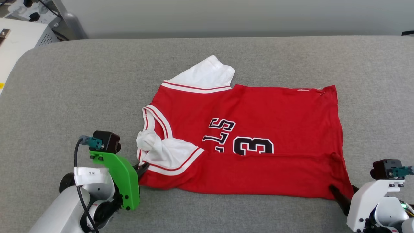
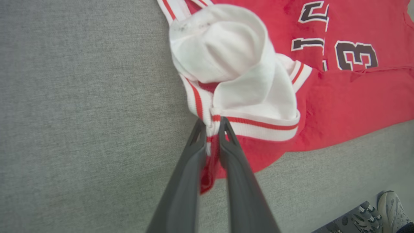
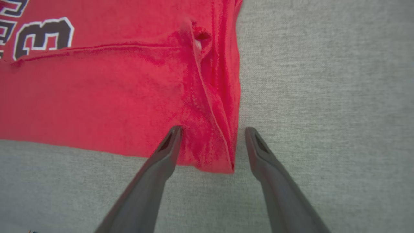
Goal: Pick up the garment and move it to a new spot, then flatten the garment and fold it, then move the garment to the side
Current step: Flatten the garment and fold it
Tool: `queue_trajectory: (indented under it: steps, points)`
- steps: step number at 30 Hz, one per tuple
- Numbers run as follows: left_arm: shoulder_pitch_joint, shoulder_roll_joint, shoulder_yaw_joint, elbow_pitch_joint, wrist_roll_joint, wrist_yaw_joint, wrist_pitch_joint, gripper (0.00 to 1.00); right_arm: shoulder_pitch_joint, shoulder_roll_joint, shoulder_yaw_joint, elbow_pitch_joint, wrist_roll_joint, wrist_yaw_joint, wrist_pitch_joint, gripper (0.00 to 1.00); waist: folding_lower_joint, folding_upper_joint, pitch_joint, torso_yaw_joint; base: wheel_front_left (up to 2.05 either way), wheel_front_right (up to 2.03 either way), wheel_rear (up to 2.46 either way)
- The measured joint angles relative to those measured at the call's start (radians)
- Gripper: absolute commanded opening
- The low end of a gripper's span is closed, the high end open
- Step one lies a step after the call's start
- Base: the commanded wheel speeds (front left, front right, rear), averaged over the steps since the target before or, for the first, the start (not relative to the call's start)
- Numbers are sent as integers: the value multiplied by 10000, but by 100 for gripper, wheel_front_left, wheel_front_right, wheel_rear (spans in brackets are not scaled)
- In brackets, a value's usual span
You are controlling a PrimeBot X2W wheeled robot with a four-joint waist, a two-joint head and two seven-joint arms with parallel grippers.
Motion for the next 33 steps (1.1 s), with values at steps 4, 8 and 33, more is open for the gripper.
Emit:
queue_trajectory:
  steps: [4,8,33]
  points:
    - [-8,0,-10,-343,2,111,6,0,-584,-226,251,520,134,0,305,100,0,0,241,94,0,0,0]
    - [-7,-15,-8,-431,-2,150,0,0,-858,-397,529,1034,299,-4,775,100,0,0,459,197,0,0,0]
    - [1834,546,506,-1030,-263,554,-788,0,-194,-1012,1214,-351,637,-6,1486,0,0,0,-1286,268,0,0,0]
